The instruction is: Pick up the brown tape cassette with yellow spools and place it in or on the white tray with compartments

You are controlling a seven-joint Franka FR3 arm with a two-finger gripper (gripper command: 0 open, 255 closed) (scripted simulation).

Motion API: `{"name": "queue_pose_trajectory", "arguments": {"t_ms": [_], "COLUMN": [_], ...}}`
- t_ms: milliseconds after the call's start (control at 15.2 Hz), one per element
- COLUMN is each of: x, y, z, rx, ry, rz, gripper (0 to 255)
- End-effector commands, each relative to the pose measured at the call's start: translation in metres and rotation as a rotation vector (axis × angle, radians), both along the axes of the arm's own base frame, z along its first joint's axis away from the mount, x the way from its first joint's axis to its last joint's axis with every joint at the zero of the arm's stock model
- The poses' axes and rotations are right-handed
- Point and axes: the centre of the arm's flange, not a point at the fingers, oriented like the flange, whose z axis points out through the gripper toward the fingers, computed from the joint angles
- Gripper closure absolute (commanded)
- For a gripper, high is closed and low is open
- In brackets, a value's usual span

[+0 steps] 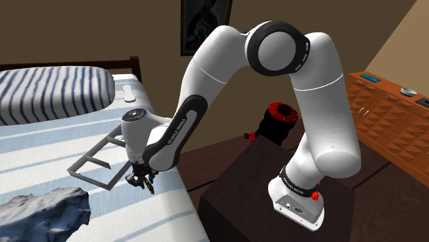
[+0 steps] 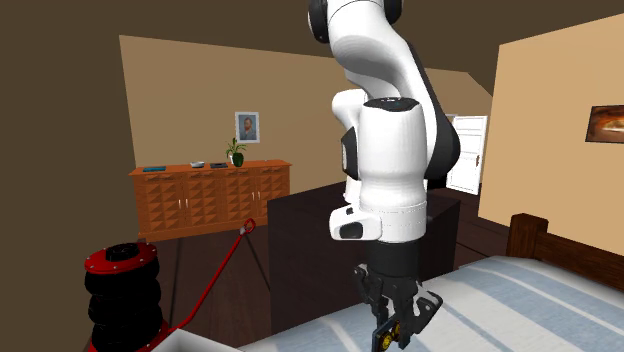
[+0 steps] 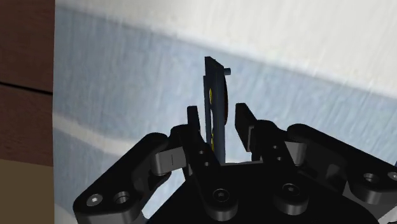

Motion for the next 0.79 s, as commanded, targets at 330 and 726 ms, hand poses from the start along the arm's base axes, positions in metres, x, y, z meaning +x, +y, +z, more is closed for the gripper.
{"name": "queue_pose_trajectory", "arguments": {"t_ms": [330, 726], "x": [0.0, 0.0], "y": [0.0, 0.0], "z": [0.0, 0.021], "rx": [0.0, 0.0], "ry": [0.0, 0.0], "rz": [0.0, 0.0], "gripper": [255, 255]}}
